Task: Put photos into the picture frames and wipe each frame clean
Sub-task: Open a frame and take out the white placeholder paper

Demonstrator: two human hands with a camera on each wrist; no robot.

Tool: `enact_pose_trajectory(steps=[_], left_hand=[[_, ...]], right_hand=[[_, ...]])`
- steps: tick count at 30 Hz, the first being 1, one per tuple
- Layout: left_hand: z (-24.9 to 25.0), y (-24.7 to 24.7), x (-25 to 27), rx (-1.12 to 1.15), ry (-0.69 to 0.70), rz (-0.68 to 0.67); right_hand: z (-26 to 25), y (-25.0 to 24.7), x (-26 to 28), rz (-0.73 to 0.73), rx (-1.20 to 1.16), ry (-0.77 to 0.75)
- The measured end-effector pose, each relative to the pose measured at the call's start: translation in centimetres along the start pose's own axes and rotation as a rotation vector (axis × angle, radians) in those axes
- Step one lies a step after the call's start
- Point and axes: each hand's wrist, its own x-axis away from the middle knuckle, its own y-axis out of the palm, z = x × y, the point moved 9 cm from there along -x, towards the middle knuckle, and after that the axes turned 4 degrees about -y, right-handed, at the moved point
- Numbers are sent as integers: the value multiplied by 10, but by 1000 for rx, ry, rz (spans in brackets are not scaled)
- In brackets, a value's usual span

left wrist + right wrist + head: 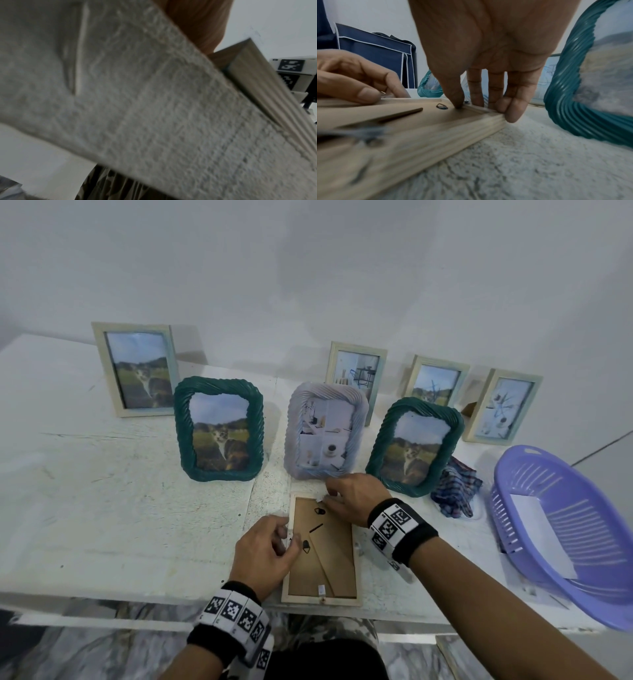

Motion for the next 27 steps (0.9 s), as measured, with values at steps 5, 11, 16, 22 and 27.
enact_pose_trajectory(steps=[5,11,16,22,27], left_hand=[[2,-2,0,4,38,5],[1,-2,-2,18,4,14],[4,-3,-2,-15,25,14],[6,-2,2,-68,10,16],[6,-1,2,-82,2,3]], right_hand=[[0,5,-7,-77,31,87],[2,-14,18,-55,-156,150],[-48,-26,75,226,-204,-42],[-83,19,123,101,-253,-94],[-87,31,127,63,-207,-134]])
